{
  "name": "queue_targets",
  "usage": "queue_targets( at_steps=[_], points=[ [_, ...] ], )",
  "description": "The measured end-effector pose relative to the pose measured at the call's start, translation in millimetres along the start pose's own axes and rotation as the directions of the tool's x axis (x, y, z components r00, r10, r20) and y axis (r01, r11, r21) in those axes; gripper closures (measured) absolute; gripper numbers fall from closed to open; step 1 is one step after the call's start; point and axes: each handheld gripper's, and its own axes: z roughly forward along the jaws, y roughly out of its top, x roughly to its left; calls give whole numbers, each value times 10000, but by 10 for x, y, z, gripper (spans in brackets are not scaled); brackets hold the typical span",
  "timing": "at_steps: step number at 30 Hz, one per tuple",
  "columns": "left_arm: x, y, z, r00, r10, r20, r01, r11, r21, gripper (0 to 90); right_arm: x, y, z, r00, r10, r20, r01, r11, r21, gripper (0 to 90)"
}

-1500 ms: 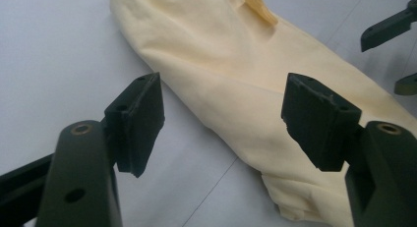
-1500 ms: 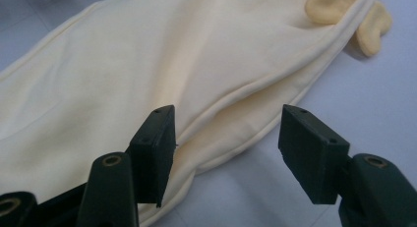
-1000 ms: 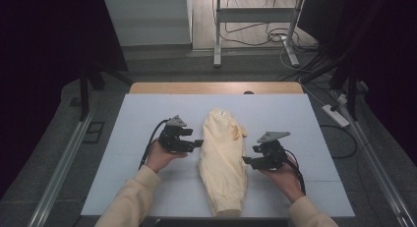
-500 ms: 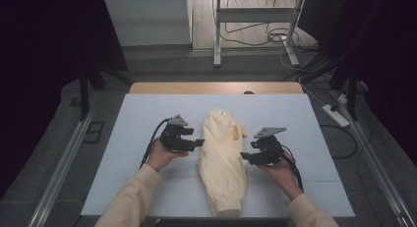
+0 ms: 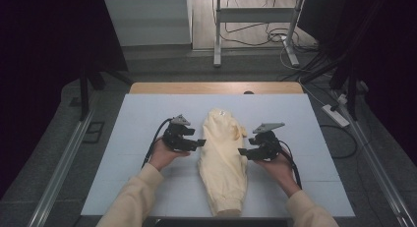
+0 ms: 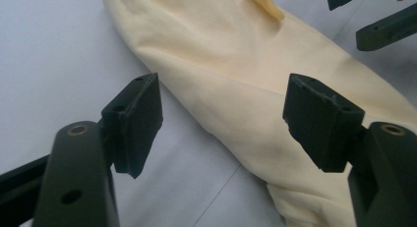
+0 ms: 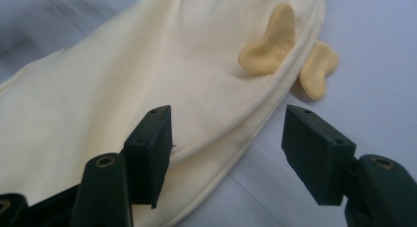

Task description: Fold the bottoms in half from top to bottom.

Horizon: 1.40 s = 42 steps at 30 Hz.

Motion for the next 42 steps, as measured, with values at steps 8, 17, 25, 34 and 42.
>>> queue_targets(
  at_steps=[8,17,25,34,42],
  points=[
    [0,53,57,9997,-33,-256,36,9999,103,273,-54,61,-5,10000,36,82,-35,9999,-147,363],
    [92,177,118,9992,-144,-384,151,9997,195,237,-107,170,60,9999,82,130,-79,9997,-250,364],
    [218,314,191,9991,-299,-285,305,9993,208,233,-187,351,151,9998,-18,218,23,9997,-225,364],
    [336,401,194,9983,-518,-276,520,9986,57,235,-239,528,301,9994,-139,324,141,9999,-43,367],
    [457,450,278,9956,-724,-589,739,9970,235,236,-332,672,427,9991,-61,425,59,10000,55,368]
  ],
)
